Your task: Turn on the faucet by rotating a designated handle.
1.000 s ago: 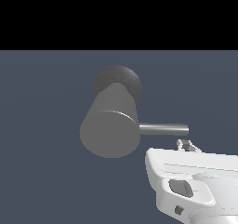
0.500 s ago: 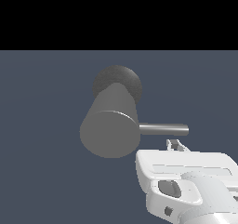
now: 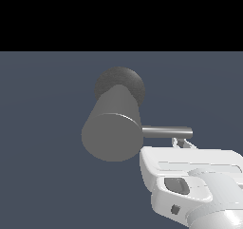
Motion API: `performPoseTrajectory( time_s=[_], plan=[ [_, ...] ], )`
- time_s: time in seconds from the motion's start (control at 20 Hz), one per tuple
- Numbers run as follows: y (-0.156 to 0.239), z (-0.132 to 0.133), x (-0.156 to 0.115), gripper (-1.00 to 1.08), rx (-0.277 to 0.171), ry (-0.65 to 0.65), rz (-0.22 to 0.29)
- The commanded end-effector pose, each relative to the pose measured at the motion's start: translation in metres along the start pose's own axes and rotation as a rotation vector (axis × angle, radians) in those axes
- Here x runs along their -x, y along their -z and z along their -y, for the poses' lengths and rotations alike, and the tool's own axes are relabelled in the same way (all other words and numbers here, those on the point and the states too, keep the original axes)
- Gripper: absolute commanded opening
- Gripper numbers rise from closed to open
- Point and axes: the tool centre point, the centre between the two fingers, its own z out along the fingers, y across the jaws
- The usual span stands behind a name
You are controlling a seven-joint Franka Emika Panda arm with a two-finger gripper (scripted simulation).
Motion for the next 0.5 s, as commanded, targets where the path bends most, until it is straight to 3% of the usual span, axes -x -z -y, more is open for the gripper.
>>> performPoseTrajectory(
  time_s=[0.0, 0.45],
  plan=[
    [0.0, 0.001, 0.008, -1.0, 0.0, 0.0, 0.0],
    [0.0, 0.003, 0.037, -1.0, 0.001, 0.0, 0.0]
  ],
)
